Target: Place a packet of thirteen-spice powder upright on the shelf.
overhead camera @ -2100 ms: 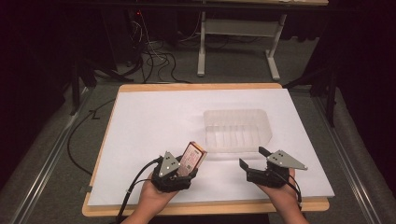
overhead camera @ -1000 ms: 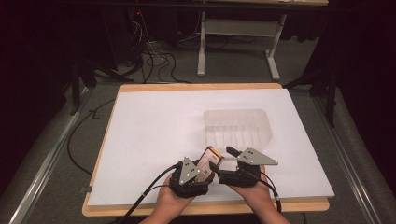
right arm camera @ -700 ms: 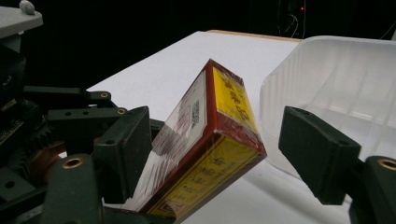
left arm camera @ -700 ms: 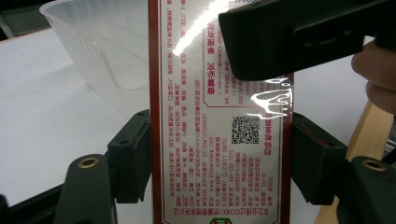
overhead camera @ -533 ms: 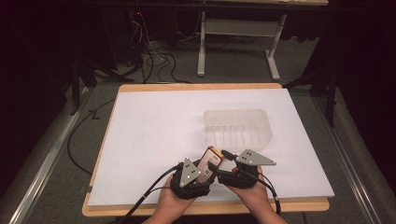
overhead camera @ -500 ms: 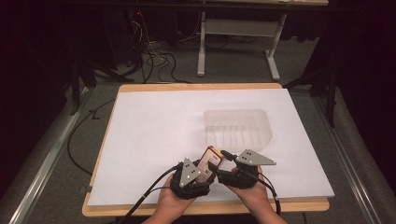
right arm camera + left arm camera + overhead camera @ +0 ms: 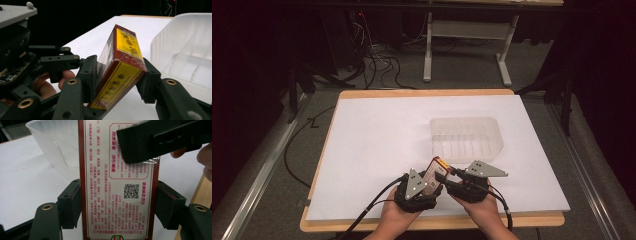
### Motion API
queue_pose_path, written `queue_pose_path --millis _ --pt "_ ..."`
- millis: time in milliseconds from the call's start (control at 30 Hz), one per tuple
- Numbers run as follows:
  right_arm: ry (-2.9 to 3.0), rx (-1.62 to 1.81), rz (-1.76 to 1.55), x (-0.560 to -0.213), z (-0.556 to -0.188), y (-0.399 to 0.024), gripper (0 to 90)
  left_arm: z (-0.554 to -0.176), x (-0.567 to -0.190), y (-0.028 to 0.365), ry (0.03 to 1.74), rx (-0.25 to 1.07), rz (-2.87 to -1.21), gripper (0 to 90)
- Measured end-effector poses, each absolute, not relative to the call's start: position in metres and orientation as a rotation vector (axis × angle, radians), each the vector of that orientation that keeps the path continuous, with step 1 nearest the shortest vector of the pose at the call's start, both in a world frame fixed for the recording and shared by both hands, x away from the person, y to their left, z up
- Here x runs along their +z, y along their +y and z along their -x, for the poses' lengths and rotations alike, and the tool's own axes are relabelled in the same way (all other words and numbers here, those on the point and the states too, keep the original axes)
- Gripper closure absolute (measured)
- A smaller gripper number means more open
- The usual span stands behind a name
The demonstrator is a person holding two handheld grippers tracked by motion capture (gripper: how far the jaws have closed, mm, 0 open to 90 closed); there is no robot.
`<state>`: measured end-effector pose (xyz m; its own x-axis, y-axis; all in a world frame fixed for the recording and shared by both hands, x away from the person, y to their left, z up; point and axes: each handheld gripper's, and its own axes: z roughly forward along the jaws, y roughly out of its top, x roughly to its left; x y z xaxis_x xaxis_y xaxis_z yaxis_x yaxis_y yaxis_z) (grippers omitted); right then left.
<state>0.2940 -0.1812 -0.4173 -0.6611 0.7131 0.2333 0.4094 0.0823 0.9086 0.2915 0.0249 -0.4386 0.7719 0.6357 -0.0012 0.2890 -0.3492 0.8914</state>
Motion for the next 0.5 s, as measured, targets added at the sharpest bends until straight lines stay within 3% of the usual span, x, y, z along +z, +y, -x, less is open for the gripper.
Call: queue_pose_path --millis 300,500 --pt "2.102 1.586 -1.083 -0.4129 -0.2903 -0.1775 65.2 -0.2933 -0.4399 0.0238 0.699 0.401 -1.957 31.8" --pt "2.076 1.549 -1.068 -0.4103 -0.2886 -0.1786 68.1 -0.2956 -0.4384 0.0263 0.705 0.365 -1.955 23.1"
